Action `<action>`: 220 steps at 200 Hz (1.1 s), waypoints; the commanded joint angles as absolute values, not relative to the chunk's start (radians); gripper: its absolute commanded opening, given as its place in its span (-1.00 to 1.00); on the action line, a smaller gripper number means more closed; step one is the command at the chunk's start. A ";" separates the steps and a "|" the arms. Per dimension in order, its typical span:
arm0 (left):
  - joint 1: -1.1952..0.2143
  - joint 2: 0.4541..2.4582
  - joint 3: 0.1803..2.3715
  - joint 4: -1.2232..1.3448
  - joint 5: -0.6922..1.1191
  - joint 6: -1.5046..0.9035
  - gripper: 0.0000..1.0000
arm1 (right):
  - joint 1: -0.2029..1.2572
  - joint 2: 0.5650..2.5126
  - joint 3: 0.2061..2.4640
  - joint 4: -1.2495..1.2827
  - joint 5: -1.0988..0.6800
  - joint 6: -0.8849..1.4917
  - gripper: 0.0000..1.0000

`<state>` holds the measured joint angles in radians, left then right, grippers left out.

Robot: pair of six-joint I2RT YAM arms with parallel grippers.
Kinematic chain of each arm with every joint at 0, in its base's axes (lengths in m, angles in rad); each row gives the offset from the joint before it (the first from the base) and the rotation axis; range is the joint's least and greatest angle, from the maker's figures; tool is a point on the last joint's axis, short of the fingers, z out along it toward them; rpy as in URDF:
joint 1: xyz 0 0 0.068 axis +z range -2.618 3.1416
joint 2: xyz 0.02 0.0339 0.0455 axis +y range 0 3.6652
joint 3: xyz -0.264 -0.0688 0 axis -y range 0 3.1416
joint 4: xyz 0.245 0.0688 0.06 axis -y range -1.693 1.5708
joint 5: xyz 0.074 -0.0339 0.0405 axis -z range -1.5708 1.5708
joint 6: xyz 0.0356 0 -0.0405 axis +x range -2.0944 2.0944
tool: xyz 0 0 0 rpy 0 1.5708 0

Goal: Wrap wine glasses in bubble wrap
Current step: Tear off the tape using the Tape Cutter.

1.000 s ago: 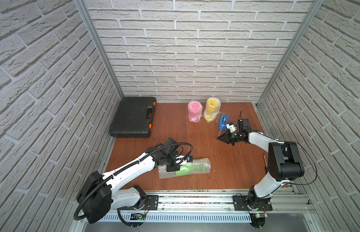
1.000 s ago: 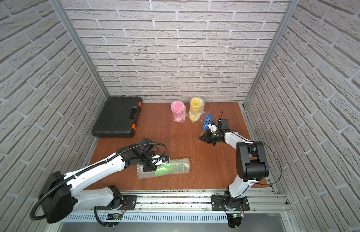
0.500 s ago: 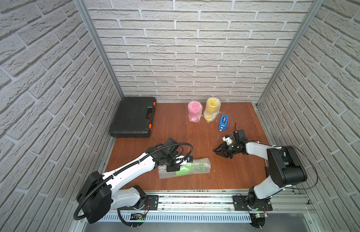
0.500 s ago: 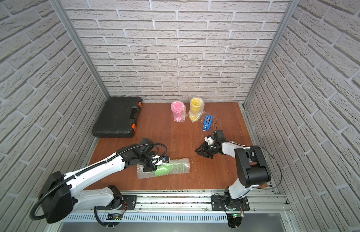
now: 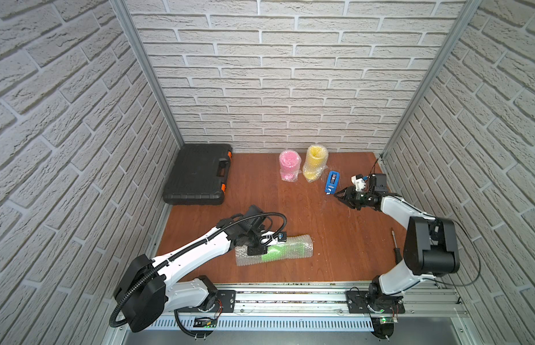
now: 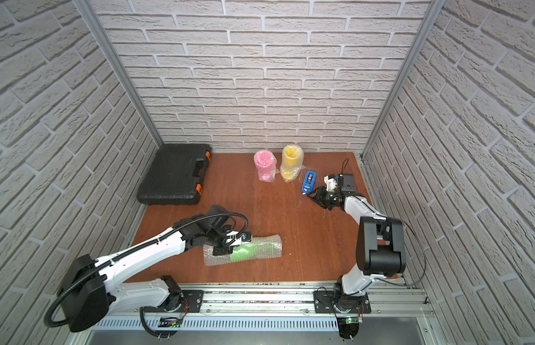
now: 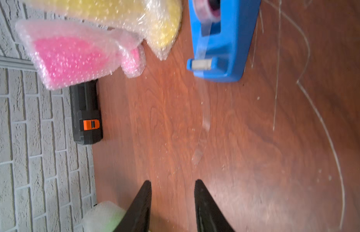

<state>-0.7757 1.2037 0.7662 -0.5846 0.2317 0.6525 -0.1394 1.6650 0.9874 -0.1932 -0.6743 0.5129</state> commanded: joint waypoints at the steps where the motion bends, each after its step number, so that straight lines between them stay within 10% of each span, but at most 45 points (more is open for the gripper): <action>1: -0.784 1.233 0.735 -0.708 0.195 0.649 -0.86 | -0.144 1.763 1.028 -0.053 -0.688 0.496 -0.21; 91: -0.784 1.236 0.736 -0.709 0.201 0.650 -0.85 | -0.143 2.037 1.072 0.342 -0.788 0.680 -0.19; 220: -0.784 1.239 0.736 -0.710 0.200 0.648 -0.85 | -0.143 2.075 1.078 0.409 -0.830 0.730 -0.75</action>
<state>-0.7803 1.2037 0.7662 -0.5877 0.2291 0.6525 -0.1413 2.0724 1.0550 0.3408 -0.8215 0.7265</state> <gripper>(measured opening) 0.072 0.148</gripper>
